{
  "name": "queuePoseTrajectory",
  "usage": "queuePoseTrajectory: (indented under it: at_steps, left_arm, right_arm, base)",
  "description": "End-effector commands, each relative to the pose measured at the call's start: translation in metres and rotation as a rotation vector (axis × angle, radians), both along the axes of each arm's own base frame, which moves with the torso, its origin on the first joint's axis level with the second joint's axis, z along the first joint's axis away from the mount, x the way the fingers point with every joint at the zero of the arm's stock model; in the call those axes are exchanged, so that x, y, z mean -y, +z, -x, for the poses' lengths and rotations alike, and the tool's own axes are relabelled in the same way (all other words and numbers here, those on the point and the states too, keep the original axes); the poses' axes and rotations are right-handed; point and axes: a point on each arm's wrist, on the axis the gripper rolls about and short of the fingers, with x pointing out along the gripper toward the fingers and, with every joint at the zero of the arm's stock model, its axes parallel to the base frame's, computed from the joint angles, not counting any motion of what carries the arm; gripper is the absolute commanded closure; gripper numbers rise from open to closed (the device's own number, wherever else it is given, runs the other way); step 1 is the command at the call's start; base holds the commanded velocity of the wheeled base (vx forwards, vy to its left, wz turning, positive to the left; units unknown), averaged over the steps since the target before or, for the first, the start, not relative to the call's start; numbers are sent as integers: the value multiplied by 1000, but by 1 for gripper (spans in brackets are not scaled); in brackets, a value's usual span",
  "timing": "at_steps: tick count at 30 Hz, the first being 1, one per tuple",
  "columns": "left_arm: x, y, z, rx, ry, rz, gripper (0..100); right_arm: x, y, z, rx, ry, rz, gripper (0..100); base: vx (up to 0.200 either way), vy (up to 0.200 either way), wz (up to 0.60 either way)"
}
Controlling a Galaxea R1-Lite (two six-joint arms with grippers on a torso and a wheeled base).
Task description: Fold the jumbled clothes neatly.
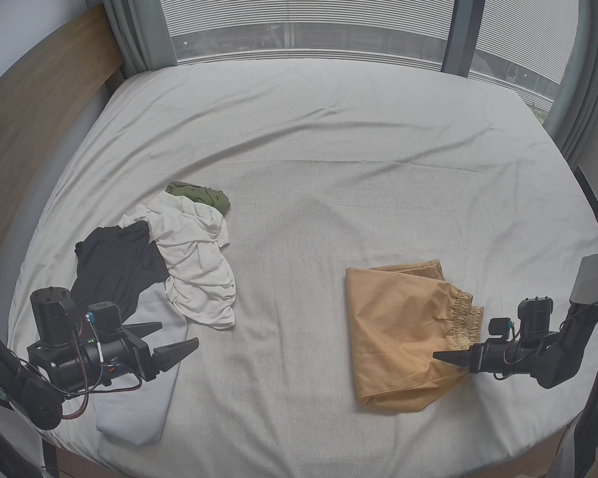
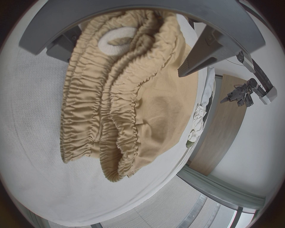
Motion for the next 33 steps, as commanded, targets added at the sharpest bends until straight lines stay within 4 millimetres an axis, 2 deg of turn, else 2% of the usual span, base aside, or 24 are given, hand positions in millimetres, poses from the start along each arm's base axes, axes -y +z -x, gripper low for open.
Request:
queuePoseTrajectory:
  at_steps: [1, 4, 5, 16, 24, 33]
  left_arm:
    - [0, -1, 0, -5, -1, 0, 0]
    - [0, -1, 0, -5, -1, 0, 0]
    - [0, -1, 0, -5, -1, 0, 0]
    - [0, -1, 0, -2, 0, 0, 0]
    - [0, 1, -1, 18, 0, 3, 0]
    - [0, -5, -3, 5, 4, -1, 0]
  right_arm:
    - [-4, -7, 1, -32, 3, -11, 0]
    - [-5, -8, 2, -41, 3, -14, 0]
    - [-5, -8, 2, -41, 5, -14, 100]
    - [-9, -6, 5, -40, 23, -20, 100]
    - [-13, 3, 5, 41, 35, -36, 100]
    - [-27, 28, 7, 196, 57, -155, 100]
  base:
    - [0, 0, 0]
    - [0, 0, 0]
    - [0, 0, 0]
    - [0, 0, 0]
    - [0, 0, 0]
    - [0, 0, 0]
